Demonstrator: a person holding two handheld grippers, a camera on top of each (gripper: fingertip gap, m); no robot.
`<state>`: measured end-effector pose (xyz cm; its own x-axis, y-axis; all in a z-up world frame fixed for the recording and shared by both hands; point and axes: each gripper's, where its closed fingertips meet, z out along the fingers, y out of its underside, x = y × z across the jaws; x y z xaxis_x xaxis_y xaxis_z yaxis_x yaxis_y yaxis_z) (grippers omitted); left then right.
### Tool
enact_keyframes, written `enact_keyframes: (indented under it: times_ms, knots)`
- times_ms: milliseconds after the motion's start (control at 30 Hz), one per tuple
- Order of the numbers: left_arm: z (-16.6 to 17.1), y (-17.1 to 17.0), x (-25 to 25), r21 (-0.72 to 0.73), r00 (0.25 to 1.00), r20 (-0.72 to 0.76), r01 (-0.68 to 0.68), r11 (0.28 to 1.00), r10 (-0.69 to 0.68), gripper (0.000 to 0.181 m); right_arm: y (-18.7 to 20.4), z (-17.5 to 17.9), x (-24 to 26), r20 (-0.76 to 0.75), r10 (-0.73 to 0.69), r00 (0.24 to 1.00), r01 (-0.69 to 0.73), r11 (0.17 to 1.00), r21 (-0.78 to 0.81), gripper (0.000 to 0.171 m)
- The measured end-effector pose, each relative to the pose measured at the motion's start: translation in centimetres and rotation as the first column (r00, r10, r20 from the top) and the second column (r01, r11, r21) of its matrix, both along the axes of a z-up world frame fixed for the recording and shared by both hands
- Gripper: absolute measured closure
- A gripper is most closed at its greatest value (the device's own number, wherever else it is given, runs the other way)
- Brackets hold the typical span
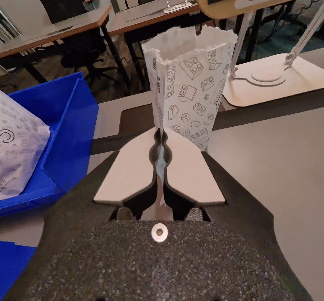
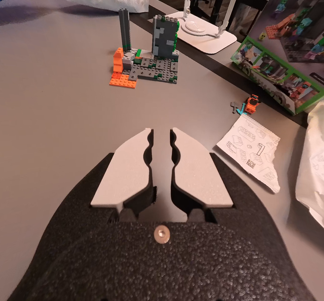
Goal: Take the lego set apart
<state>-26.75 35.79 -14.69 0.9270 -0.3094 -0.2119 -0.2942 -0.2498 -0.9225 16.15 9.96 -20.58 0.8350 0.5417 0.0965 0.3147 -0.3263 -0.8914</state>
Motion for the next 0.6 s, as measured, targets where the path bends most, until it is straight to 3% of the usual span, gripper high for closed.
enact_keyframes:
  times_ms: [167, 400, 467, 533, 600]
  knots:
    - [-0.9, -0.4, 0.8, -0.011, 0.998, 0.057, -0.023, 1.0, 0.024, 0.18, 0.0, 0.0, 0.0, -0.031, -0.003, 1.0, 0.003, 1.0, -0.011, 0.155]
    - [-1.4, 0.3, 1.5, -0.021, 0.998, 0.064, 0.023, 1.0, -0.021, 0.153, 0.0, -0.4, -0.2, -0.026, -0.001, 1.0, 0.0, 1.0, -0.024, 0.155]
    - [-1.5, 0.7, 1.5, -0.021, 0.999, 0.04, 0.027, 0.999, -0.026, 0.158, 0.1, -0.7, -0.2, -0.021, 0.001, 1.0, -0.001, 1.0, -0.031, 0.155]
    - [-1.6, 0.8, 1.4, -0.032, 0.999, 0.021, 0.028, 0.999, -0.027, 0.181, 0.1, -0.8, -0.2, -0.018, 0.001, 1.0, -0.001, 0.999, -0.033, 0.155]
    - [-1.2, 0.8, 1.2, -0.013, 1.0, -0.004, 0.017, 1.0, -0.017, 0.181, 0.1, -0.8, -0.1, -0.016, -0.003, 1.0, 0.003, 0.999, -0.033, 0.155]
